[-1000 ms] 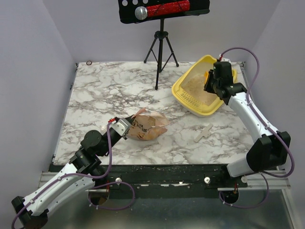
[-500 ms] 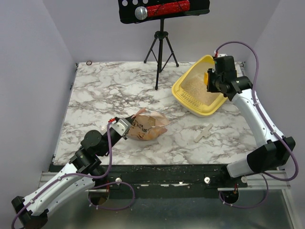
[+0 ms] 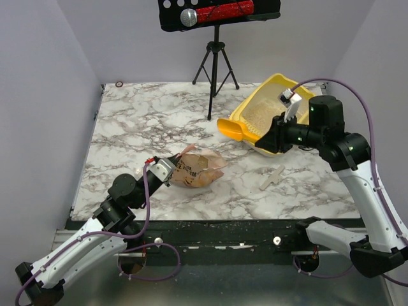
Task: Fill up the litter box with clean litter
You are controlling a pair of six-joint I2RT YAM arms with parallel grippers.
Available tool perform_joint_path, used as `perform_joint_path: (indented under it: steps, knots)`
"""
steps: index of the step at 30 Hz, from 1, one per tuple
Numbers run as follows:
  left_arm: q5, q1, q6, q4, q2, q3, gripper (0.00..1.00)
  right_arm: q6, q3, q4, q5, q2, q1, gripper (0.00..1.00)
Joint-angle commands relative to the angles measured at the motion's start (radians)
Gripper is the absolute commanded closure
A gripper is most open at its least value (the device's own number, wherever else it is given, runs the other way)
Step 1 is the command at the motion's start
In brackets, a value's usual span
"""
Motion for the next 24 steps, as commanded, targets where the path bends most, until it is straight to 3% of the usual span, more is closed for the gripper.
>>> perform_joint_path:
  steps: [1,7,17,24]
  knots:
    - [-0.039,-0.005,-0.003,0.079,-0.012,0.054,1.0,-0.035,-0.01,-0.1,-0.167,-0.022,0.072,1.0]
    - [-0.047,-0.005,-0.001,0.081,-0.012,0.054,1.0,-0.023,0.005,-0.126,-0.069,-0.016,0.179,1.0]
    - [-0.053,-0.005,0.005,0.079,-0.016,0.053,1.0,-0.06,0.042,-0.158,0.072,0.092,0.247,1.0]
    - [-0.045,-0.003,0.005,0.076,-0.008,0.056,1.0,-0.087,0.071,-0.203,0.076,0.186,0.29,1.0]
